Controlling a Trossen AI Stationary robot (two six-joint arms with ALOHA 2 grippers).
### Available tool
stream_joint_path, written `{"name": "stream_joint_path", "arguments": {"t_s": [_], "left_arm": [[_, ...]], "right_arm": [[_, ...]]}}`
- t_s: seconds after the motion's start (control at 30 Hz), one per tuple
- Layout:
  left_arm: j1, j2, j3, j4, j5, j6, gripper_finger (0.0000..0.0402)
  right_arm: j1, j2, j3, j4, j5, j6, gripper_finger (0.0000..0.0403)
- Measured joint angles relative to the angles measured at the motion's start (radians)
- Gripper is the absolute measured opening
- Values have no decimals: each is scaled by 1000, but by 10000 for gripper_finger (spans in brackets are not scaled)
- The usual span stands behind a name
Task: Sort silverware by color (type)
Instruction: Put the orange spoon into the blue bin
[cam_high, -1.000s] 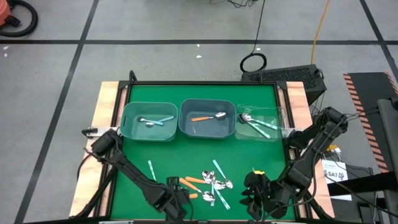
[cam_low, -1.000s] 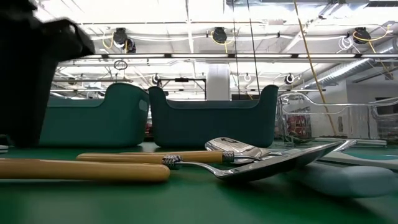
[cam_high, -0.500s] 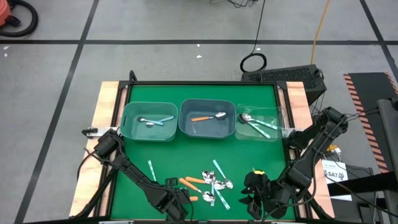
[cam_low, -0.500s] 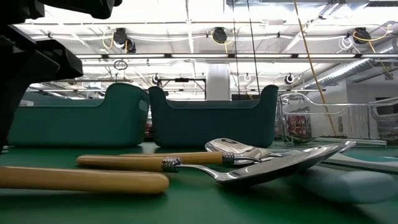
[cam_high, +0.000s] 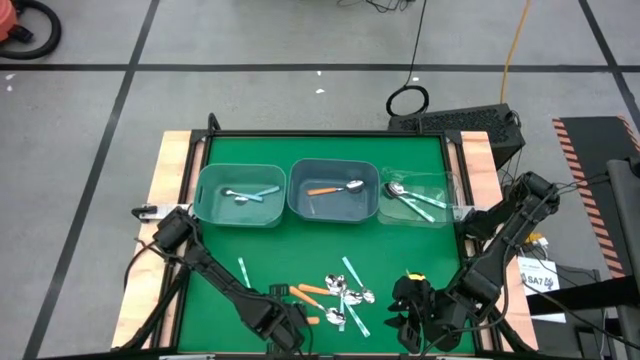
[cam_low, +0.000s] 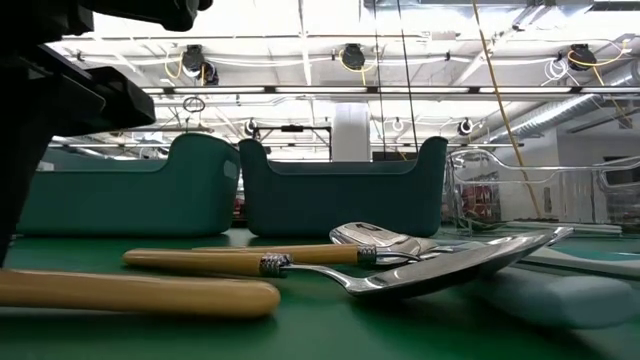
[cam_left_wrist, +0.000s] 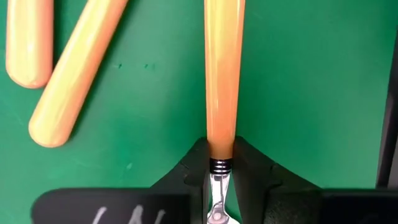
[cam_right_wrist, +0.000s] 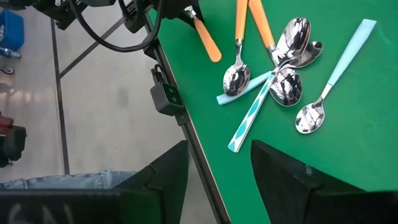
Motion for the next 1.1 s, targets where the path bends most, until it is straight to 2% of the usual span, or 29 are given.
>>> {"name": "stream_joint_path", "arguments": {"t_s": [0.17, 0.33, 0.83, 1.1], "left_arm": [[3, 3, 42, -23, -18, 33, 49], [13, 12, 89, -55, -92, 49, 49], [76, 7, 222, -149, -71, 131, 49], [114, 6, 312, -242, -67, 167, 49]], "right_arm": [[0, 0, 0, 0, -1, 0, 166], [0, 0, 0, -22, -5, 1, 166], [1, -1, 0, -96, -36, -26, 166], [13, -49, 0, -107, 4, -63, 166]]}}
